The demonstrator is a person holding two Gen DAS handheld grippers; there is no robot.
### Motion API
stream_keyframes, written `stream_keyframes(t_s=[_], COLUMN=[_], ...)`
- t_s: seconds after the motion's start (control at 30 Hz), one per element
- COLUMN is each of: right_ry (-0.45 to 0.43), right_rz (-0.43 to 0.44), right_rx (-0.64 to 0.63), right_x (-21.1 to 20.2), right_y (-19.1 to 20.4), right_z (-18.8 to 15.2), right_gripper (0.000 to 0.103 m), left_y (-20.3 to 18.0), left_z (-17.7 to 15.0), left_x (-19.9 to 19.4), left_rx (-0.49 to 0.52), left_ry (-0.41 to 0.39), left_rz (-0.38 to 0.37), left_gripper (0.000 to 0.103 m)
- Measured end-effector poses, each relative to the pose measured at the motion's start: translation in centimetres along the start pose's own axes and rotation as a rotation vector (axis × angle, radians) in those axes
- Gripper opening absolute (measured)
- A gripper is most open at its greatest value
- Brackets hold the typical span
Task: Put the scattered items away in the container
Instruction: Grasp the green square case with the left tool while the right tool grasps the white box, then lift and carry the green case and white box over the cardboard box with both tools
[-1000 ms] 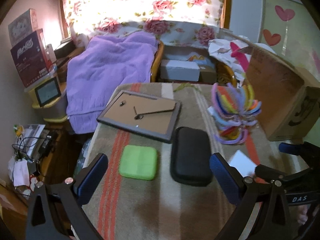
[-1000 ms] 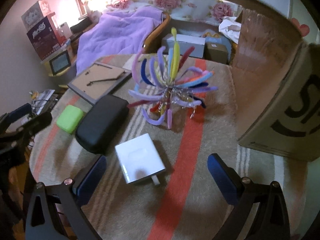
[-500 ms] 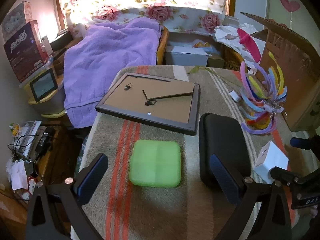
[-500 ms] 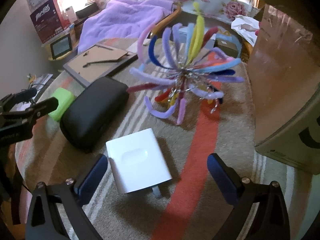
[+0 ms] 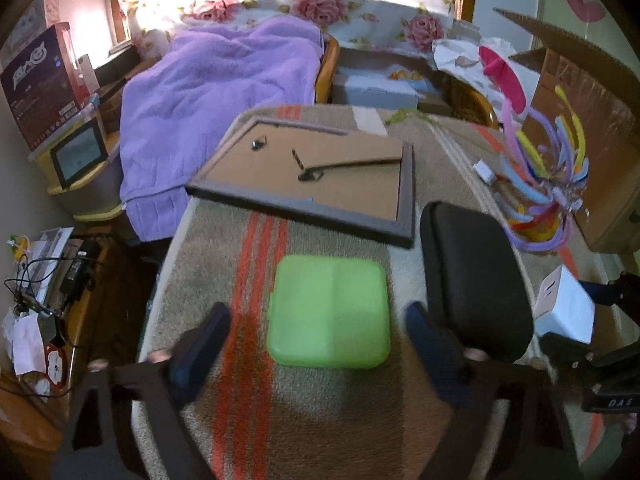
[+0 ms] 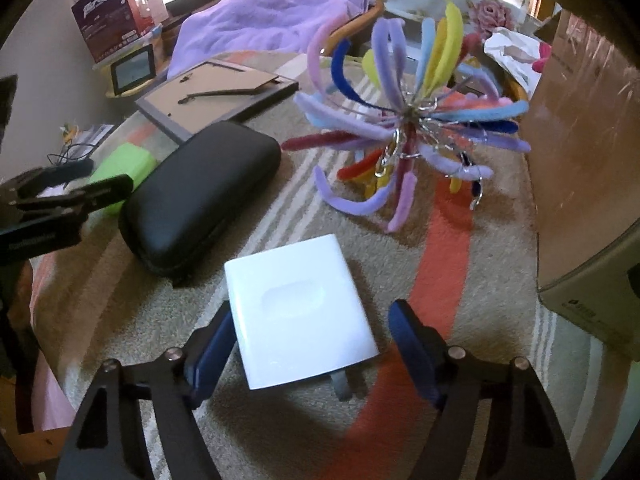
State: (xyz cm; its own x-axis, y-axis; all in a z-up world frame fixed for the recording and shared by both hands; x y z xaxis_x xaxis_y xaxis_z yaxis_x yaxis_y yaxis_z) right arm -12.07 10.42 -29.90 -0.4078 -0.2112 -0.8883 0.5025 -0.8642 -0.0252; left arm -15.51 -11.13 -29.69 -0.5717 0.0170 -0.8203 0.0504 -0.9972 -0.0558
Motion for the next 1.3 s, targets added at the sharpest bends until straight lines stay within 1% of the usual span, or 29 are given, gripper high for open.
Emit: stream_keyframes(t_s=[0.1,0.3,0.4,0.53,0.8,1.03,1.17,1.3], right_ry=[0.001,-0.002,-0.007,-0.018,-0.012,-0.014,-0.024,-0.038], right_rz=[0.013,0.030,0.030,0.021,0.013,-0.003,-0.018,-0.026], right_rx=[-0.009,-0.003,-0.004,0.002,0.008,0.029,0.038,0.059], right_x=[0.1,0.4,0.4,0.3,0.4,0.0,-0.9,-2.5], right_y=[0.3,0.3,0.4,0.3,0.3,-0.2,-0.6,-1.0], right_z=[0.0,0.1,0.2,0.1,0.3,0.4,0.6,1.0], right_gripper=[0.071,0.068,0.065,0.064,0.064,0.063,0.062,0.062], left_y=[-0.1,-0.2,-0.2,-0.3,-0.3,-0.3,-0.2,-0.3], left_z=[-0.2,-0.2,-0.2,-0.3,0.1,0.6,1.1,1.8], left_x=[0.4,0.7,0.8,0.7,0.7,-0.2,-1.0,-2.3], left_rx=[0.008,0.011,0.013,0.017,0.013,0.025,0.019,0.016], left_ry=[0.011,0.002,-0.003,-0.014,-0.015,-0.032,-0.031,-0.048], left_rz=[-0.002,-0.004,-0.001,0.001,0.006,0.017,0.032,0.039], left_gripper=[0.076,0.070,0.067,0.067,0.067,0.067,0.067,0.067])
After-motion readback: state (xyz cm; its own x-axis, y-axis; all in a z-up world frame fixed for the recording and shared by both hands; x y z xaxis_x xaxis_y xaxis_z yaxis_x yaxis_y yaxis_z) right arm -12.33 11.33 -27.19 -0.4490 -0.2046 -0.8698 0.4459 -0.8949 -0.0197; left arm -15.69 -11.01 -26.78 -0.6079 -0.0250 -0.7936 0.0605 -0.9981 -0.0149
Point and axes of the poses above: each gripper's, at about its wrist camera, not at the fingertips, and x roughly the way its jaws point, y to its left, z to its top, the point moved 6 cm from there along x, roughly the way its jaws point, and after that the axes turned 5 degrees about -x, right-handed, at the moved point
